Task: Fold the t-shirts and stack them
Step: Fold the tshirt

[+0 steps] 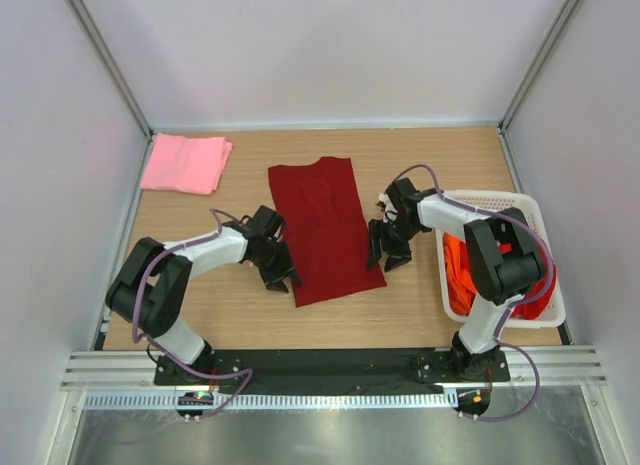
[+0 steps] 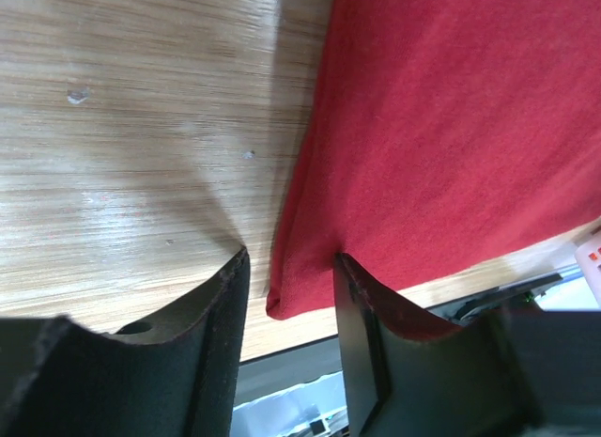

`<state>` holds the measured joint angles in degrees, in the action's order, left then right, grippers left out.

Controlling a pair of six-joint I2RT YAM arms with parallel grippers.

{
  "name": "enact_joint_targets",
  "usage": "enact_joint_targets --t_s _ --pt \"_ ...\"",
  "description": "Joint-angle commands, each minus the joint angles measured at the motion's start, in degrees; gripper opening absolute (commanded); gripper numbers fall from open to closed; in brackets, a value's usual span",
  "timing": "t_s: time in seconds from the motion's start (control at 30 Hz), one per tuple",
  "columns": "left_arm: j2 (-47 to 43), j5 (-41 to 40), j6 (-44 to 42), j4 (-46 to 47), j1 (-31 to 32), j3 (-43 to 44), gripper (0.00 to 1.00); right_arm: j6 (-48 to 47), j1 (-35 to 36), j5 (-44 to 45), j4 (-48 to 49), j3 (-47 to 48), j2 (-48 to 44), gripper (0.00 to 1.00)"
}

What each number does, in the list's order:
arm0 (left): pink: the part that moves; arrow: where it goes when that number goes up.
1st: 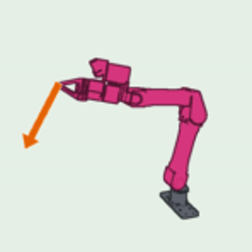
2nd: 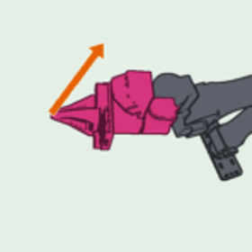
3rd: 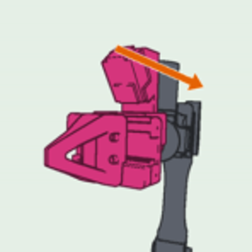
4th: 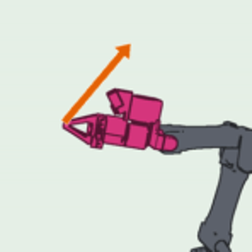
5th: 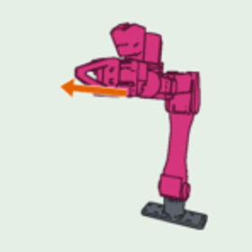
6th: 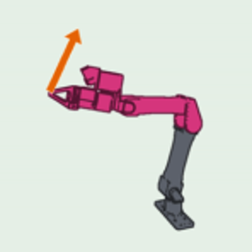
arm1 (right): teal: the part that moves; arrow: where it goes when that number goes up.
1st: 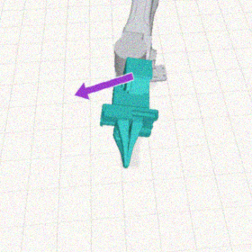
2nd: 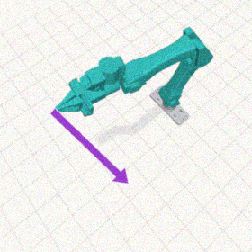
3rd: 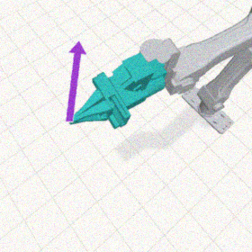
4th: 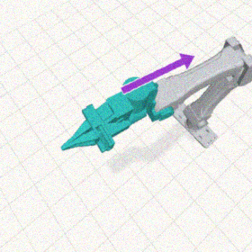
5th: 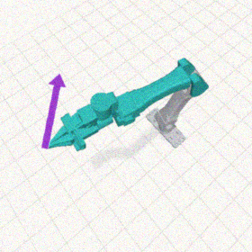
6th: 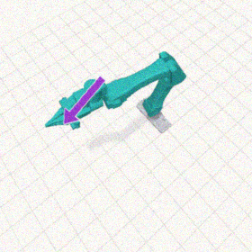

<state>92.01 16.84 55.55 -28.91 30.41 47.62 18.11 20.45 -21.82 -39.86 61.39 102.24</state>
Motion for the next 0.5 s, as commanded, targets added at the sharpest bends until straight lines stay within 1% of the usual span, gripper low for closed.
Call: enact_joint_targets --t_s 0.0,0.23,0.37,0.47 --pt "1.6 -3.6 2.1 1.0 0.7 -1.5 0.42 -0.1 -0.1 1.3 0.2 -0.4 -1.7 0.6" --pt "4.1 -4.4 4.6 1.5 0.9 -3.8 0.41 0.3 -0.1 1.8 0.1 -1.4 -2.1 0.6" --pt "5.5 -3.4 5.7 4.2 1.3 -4.6 0.39 0.8 -0.1 2.0 0.0 -1.9 -2.5 0.6" --pt "6.3 -3.8 6.6 4.7 1.3 -5.4 0.34 0.8 -0.1 1.7 -0.2 -1.6 -2.5 0.6"
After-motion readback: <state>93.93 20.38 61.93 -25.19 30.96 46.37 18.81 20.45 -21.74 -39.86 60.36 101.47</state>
